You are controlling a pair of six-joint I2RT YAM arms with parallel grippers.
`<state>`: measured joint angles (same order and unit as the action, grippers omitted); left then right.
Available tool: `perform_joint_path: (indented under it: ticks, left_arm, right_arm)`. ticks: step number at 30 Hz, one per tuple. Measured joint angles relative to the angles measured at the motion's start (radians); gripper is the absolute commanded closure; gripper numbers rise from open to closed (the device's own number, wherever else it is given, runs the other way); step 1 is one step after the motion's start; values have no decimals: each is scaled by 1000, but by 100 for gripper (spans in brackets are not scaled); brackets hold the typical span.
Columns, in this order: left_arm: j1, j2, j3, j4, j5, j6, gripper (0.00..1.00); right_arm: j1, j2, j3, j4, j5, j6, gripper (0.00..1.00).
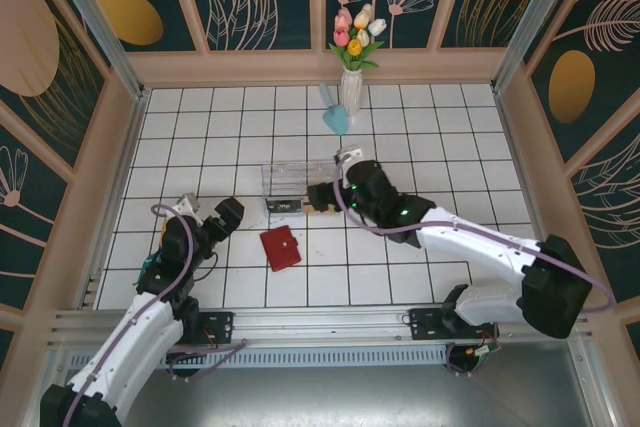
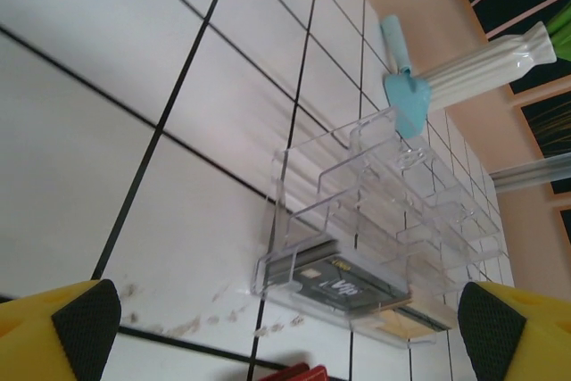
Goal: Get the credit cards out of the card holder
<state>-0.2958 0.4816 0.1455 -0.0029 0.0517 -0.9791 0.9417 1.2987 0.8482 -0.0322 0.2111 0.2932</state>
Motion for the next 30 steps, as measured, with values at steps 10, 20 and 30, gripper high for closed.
perform_joint_path:
  ticks: [10, 20, 30]
  left_arm:
    - [0, -69, 30, -154, -14, -56, 1]
    - [0, -60, 55, -231, -21, -63, 1]
    - [0, -60, 57, -242, -23, -63, 1]
  right_arm:
    - [277, 292, 133, -126, 93, 65, 52]
    - [396, 530, 282, -212, 123, 84, 57]
    - [391, 609, 342, -235, 143, 79, 60]
